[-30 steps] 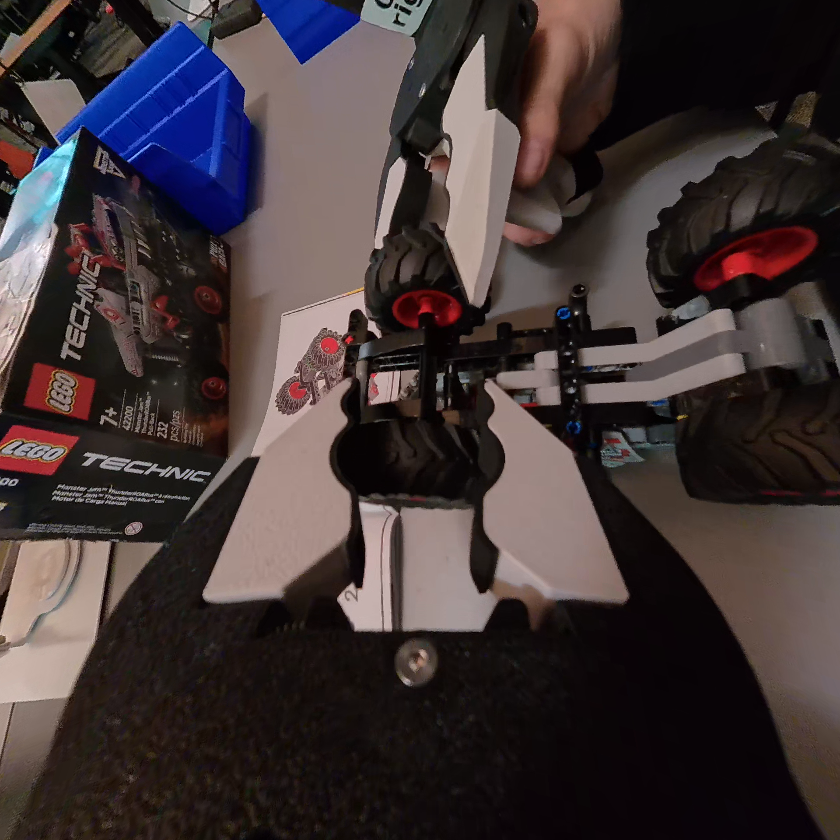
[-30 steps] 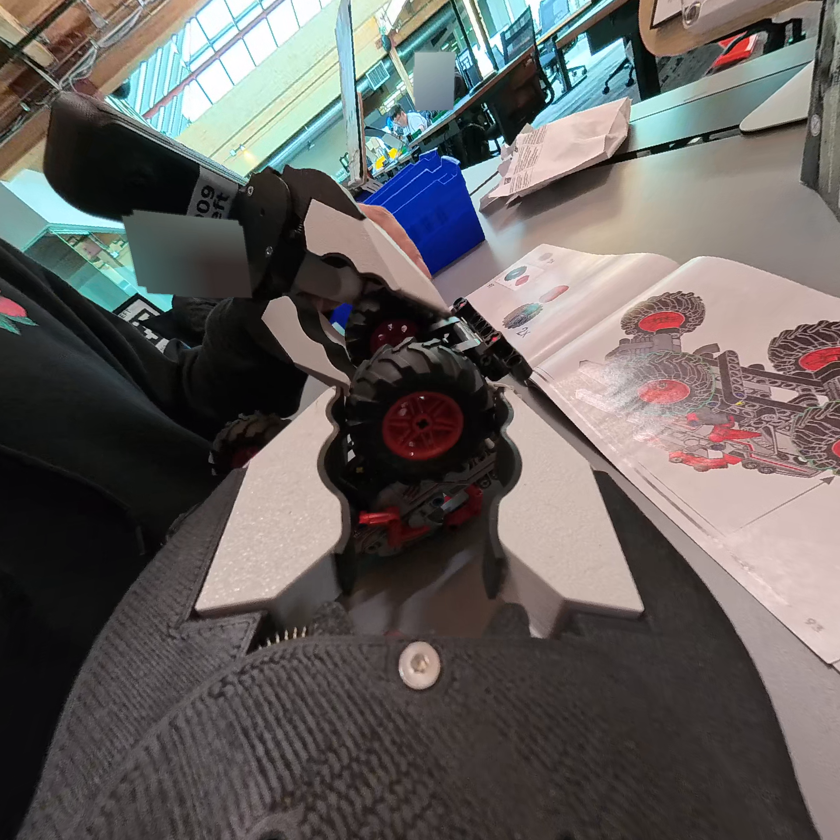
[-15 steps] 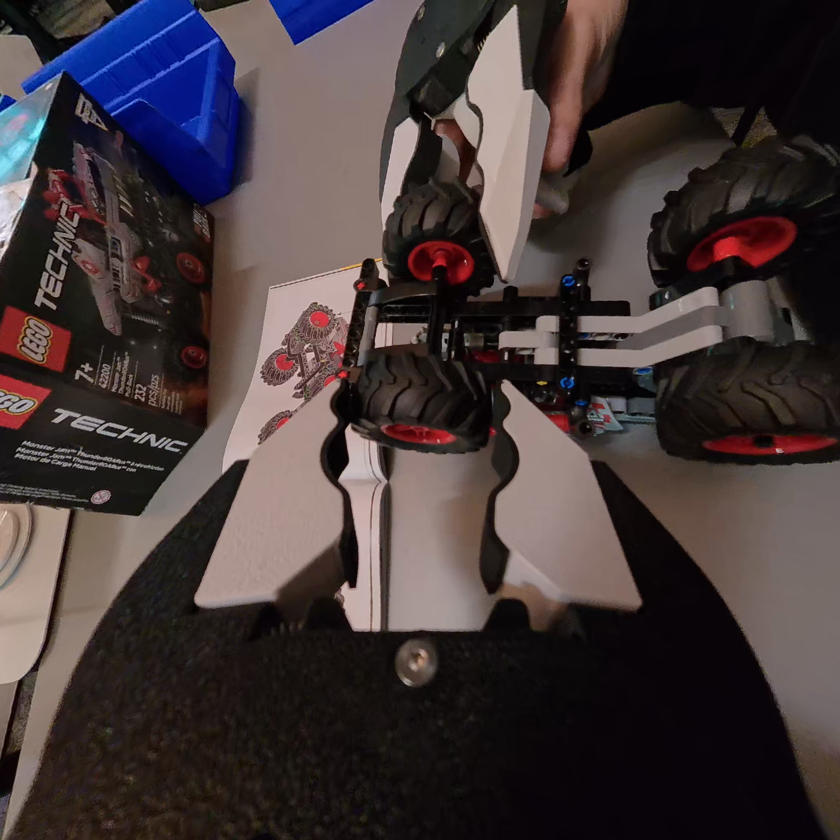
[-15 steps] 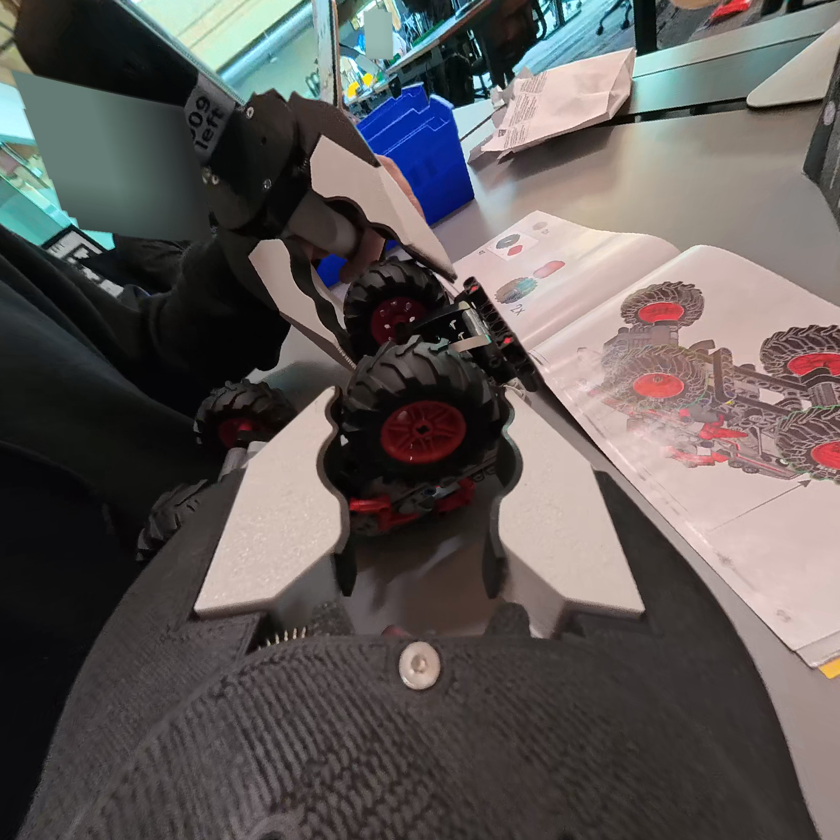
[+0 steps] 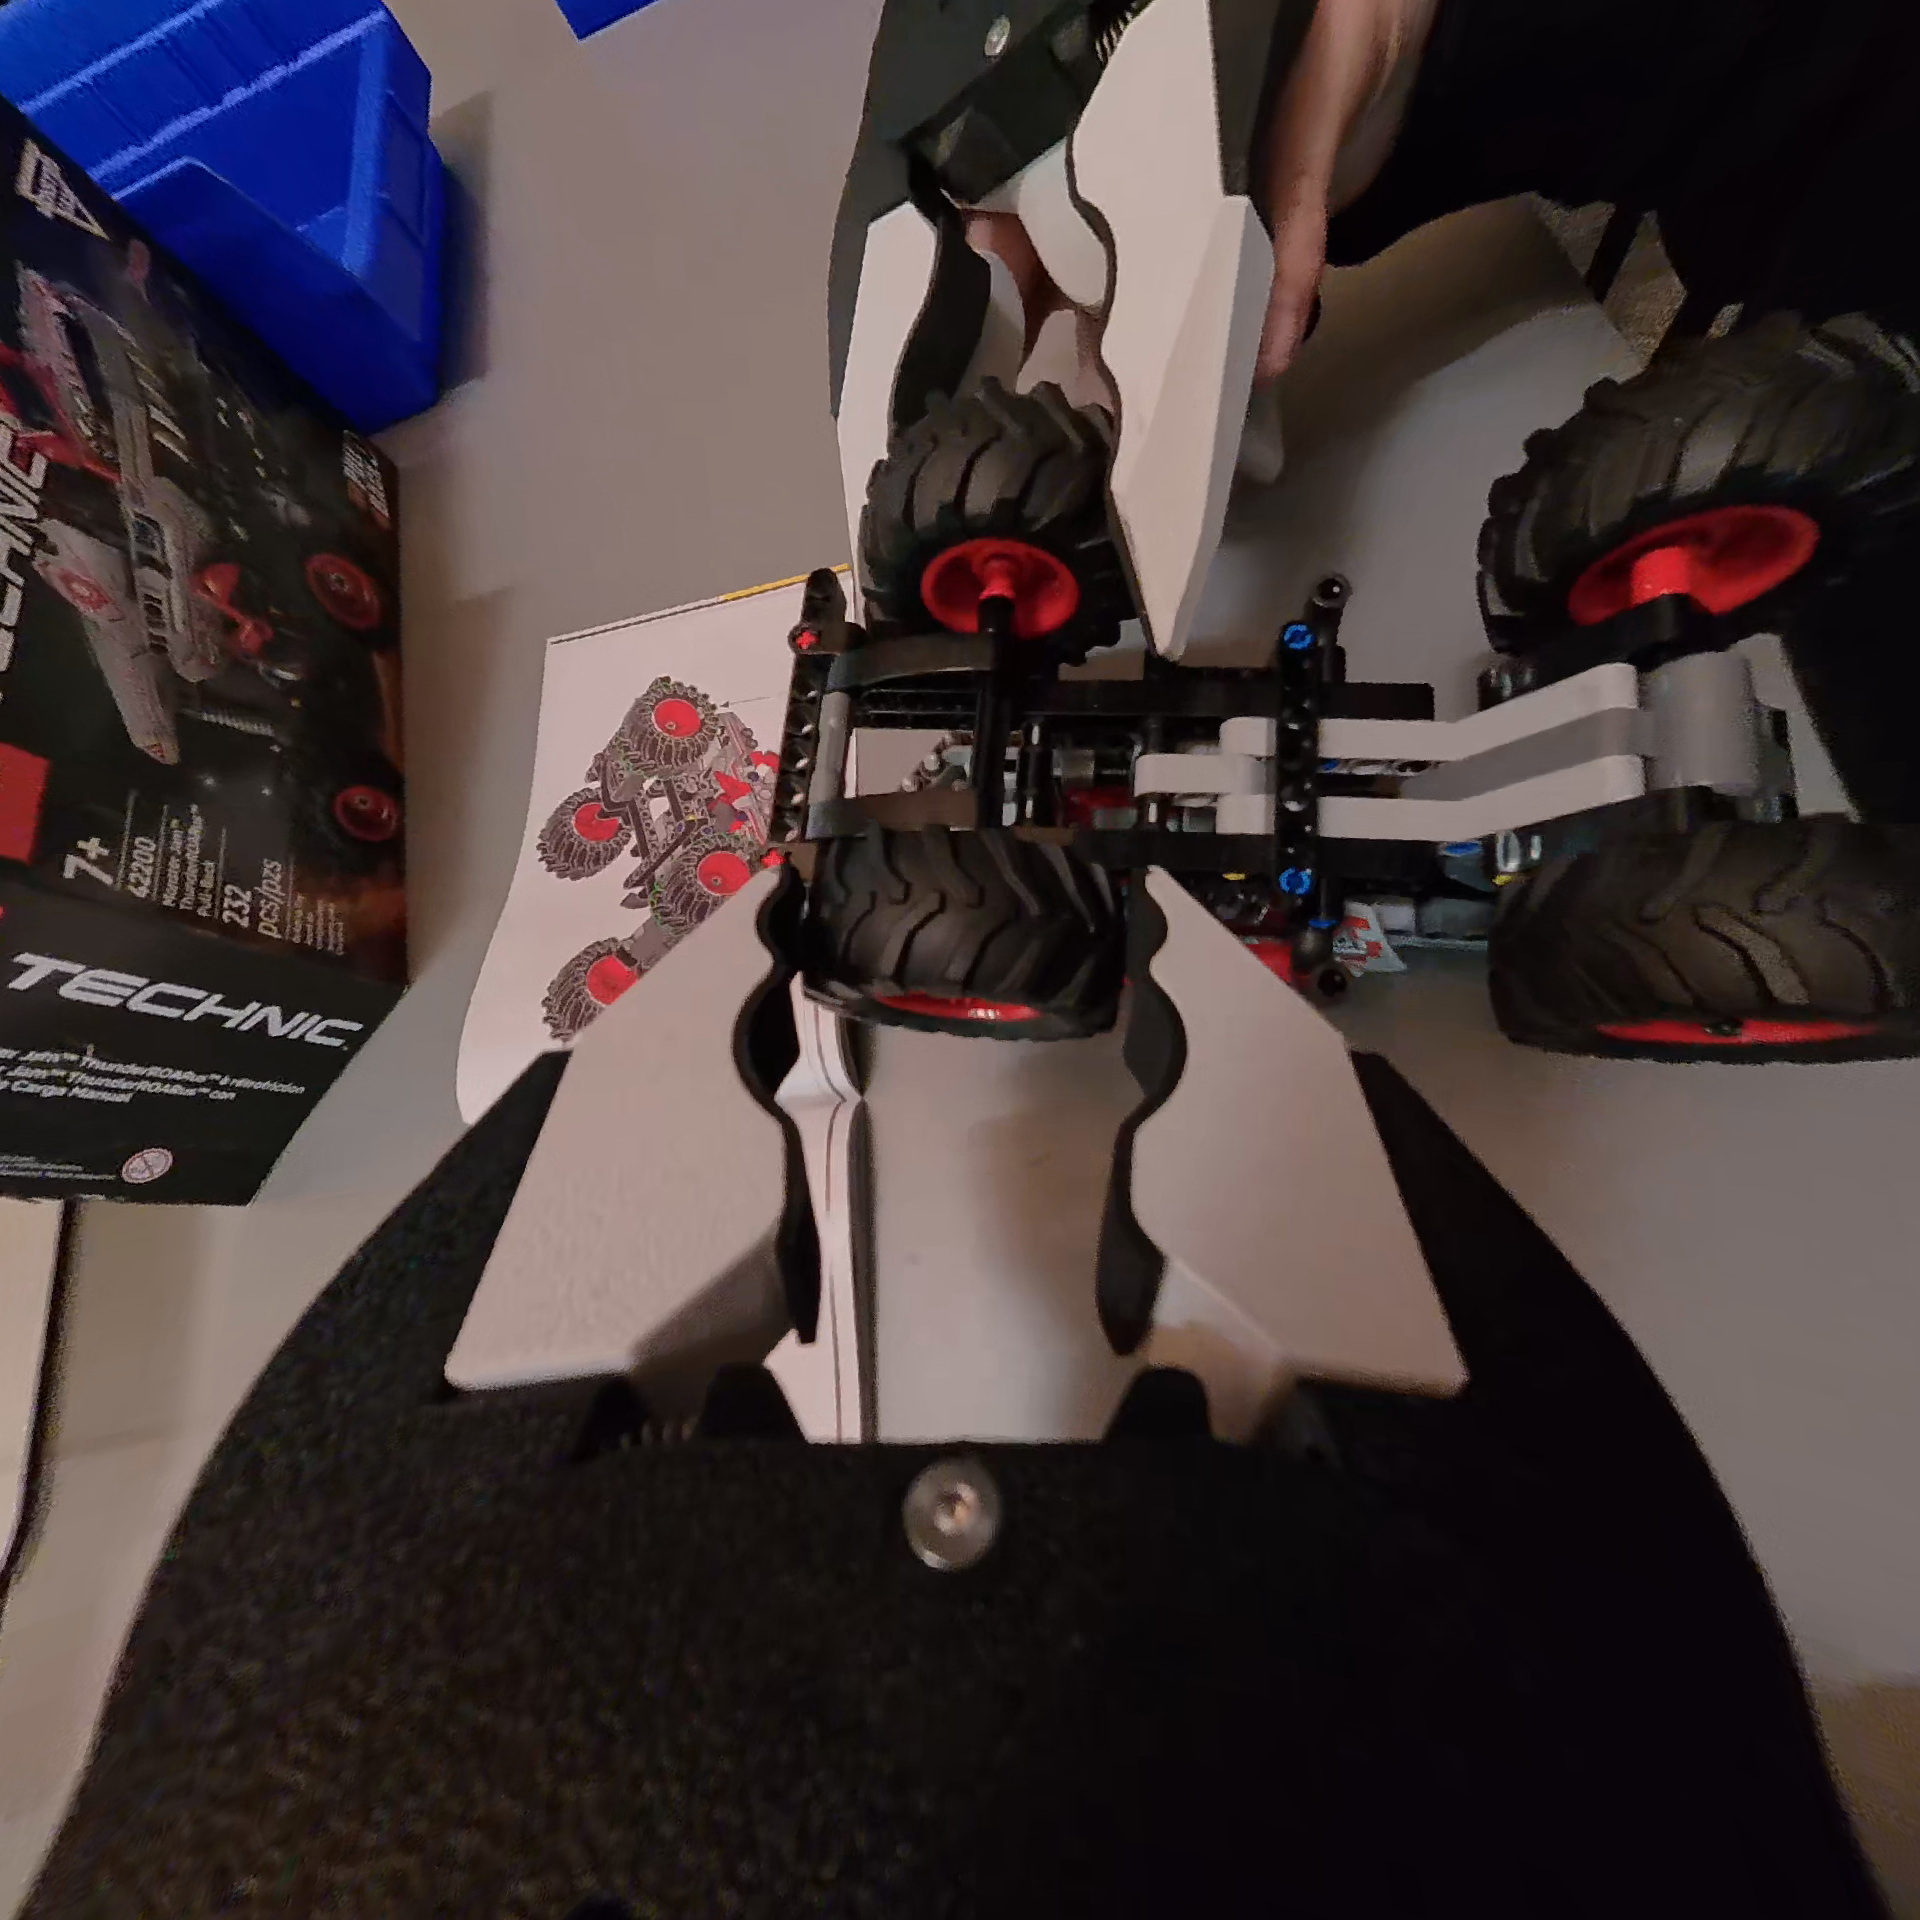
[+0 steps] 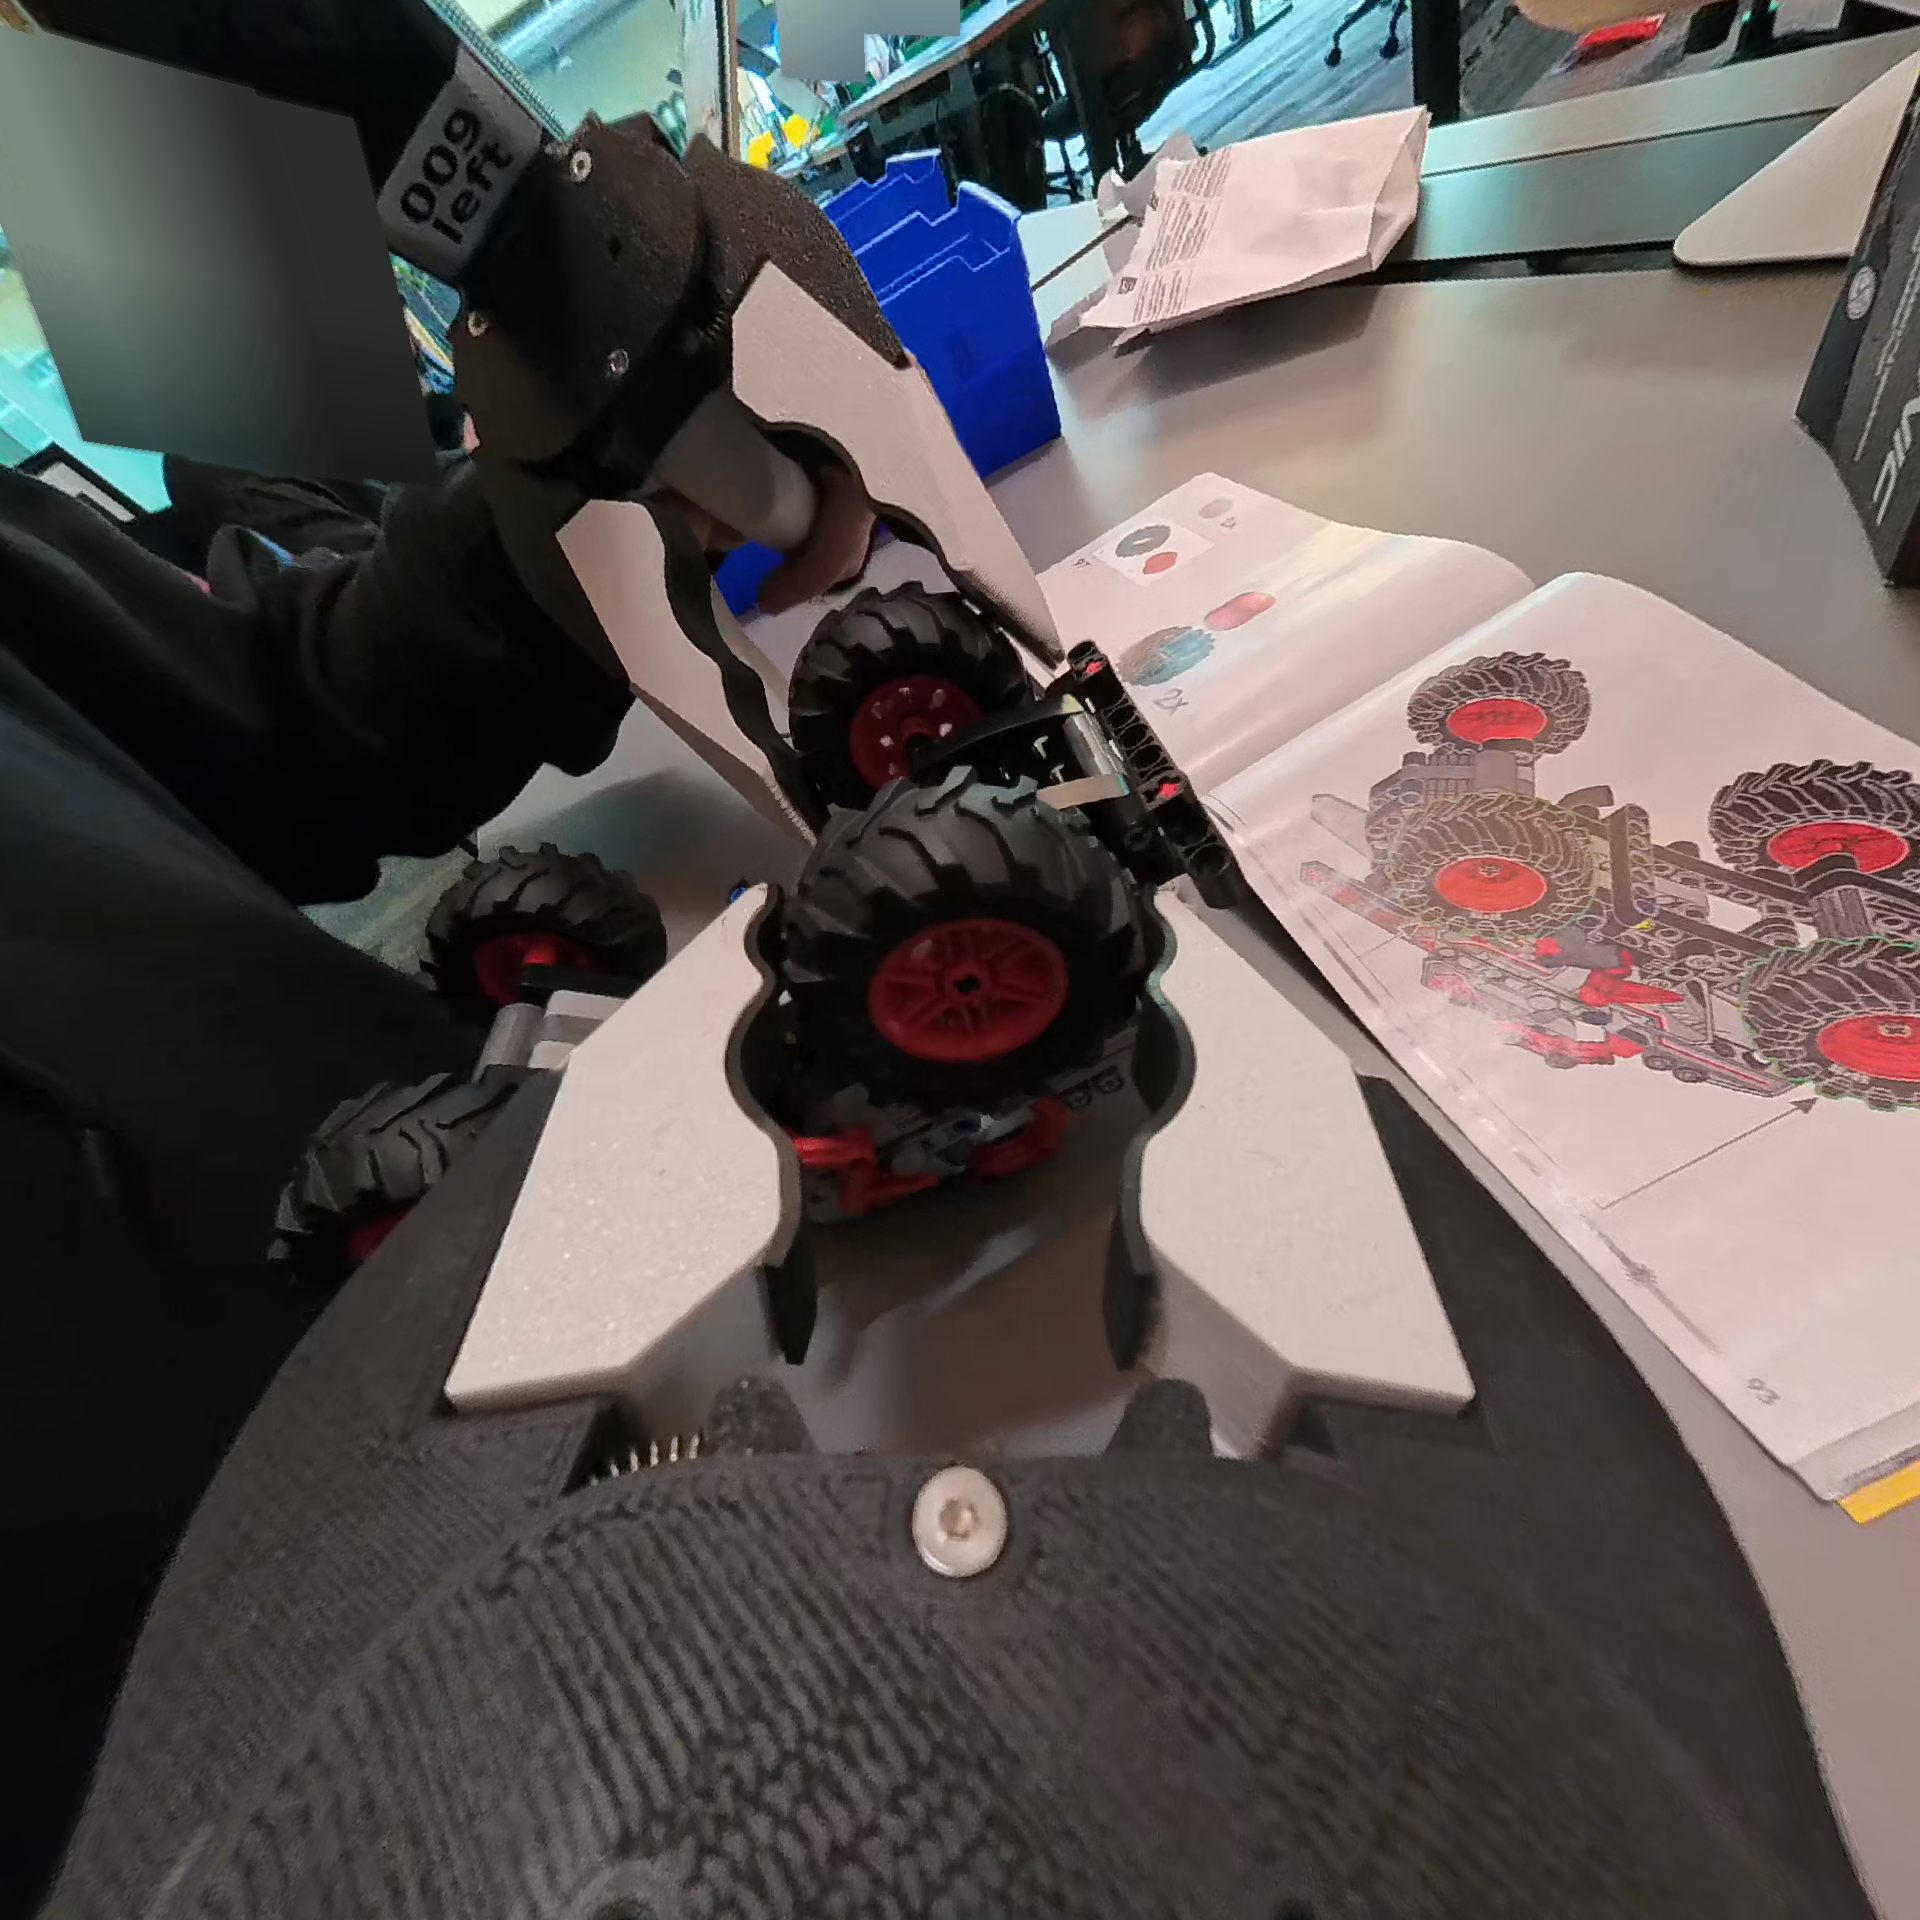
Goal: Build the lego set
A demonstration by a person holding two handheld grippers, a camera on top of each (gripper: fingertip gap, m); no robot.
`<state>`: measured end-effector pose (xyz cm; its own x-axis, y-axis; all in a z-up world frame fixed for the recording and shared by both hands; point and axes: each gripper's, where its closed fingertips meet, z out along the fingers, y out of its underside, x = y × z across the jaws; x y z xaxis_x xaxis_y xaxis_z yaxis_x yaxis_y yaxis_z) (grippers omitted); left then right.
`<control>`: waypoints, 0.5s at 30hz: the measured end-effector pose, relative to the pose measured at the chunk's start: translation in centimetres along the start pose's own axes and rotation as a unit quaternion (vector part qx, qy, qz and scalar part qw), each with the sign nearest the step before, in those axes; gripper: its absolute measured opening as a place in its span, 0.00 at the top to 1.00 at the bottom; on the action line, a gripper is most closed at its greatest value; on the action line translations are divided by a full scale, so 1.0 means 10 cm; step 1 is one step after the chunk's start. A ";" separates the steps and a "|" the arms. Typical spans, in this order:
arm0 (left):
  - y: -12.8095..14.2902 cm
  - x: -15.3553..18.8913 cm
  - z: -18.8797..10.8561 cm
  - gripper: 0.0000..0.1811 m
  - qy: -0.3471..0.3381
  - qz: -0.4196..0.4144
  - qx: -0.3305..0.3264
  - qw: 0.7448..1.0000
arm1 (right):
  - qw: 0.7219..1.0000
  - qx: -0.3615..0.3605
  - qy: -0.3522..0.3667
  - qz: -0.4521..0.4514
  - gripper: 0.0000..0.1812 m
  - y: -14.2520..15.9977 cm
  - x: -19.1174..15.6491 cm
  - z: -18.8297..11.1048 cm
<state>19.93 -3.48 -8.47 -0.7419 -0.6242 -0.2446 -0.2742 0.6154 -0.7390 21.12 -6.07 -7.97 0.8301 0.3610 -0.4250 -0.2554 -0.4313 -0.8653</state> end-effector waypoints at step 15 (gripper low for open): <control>-0.09 0.16 -0.07 0.69 -0.030 -0.006 0.000 1.000 | 1.000 -0.016 -0.007 -0.024 0.65 0.06 -0.15 -0.12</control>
<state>18.57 -4.69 -7.71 -0.7010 -0.6592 -0.2722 -0.2827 0.6073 -0.7425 20.34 -7.79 -7.52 0.8343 0.3922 -0.3873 -0.1996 -0.4400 -0.8755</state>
